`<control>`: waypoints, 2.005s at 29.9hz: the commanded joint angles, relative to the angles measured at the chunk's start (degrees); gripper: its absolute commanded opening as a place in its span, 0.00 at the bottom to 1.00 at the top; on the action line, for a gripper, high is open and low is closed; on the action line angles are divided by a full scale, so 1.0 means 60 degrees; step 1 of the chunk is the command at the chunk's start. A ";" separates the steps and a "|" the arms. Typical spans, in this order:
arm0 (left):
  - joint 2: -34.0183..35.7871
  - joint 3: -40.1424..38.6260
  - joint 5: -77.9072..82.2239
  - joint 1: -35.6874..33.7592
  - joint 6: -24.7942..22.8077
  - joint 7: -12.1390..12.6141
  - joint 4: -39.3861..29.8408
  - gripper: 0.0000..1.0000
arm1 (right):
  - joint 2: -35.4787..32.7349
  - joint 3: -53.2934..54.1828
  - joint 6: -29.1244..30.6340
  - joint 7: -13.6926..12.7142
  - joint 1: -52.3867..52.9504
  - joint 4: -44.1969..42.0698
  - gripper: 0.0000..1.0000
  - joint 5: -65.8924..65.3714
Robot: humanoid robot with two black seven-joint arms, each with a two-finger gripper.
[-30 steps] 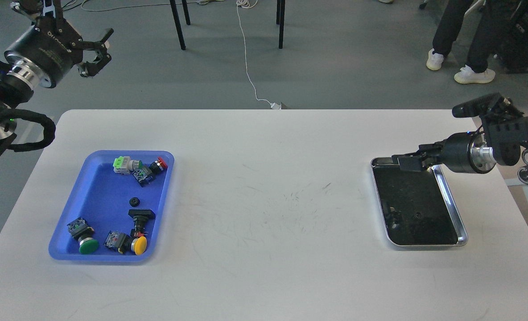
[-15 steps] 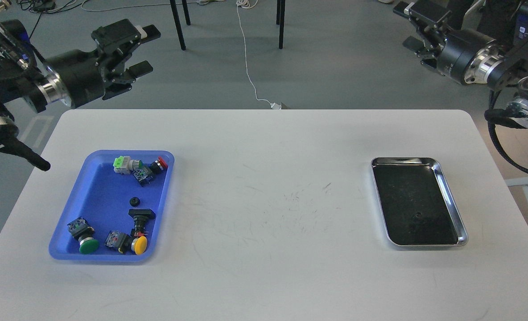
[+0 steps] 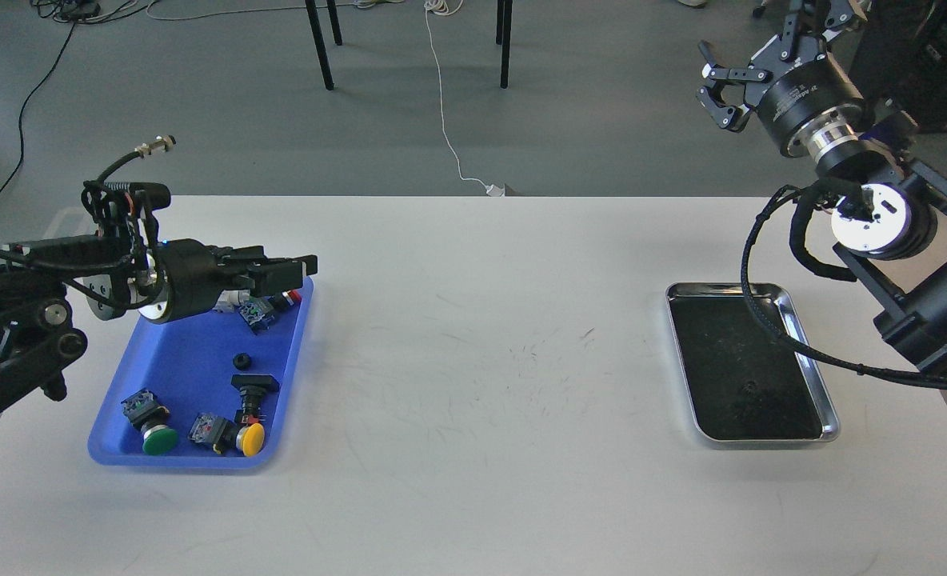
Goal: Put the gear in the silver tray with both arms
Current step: 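Grasp another black gear in the blue tray with the left gripper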
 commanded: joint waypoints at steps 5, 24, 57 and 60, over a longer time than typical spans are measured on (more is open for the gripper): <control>0.0395 0.1050 0.1550 0.0017 0.0443 -0.0008 0.0087 0.83 | -0.0010 0.1357 0.0941 -0.0069 -0.3156 0.1494 0.99 0.0027; 0.0396 0.1329 0.0891 0.0925 0.0970 0.0006 0.0805 0.52 | -0.0435 0.1930 0.1148 0.0019 -0.4420 0.1818 0.99 0.0013; -0.0205 0.1343 0.0920 0.1145 0.0839 0.0065 0.1479 0.41 | -0.0391 0.1900 0.1133 0.0005 -0.4420 0.1788 0.99 -0.0002; -0.0190 0.1343 0.0934 0.1145 0.0839 0.0050 0.1479 0.41 | -0.0391 0.1915 0.1119 0.0005 -0.4420 0.1803 0.99 -0.0002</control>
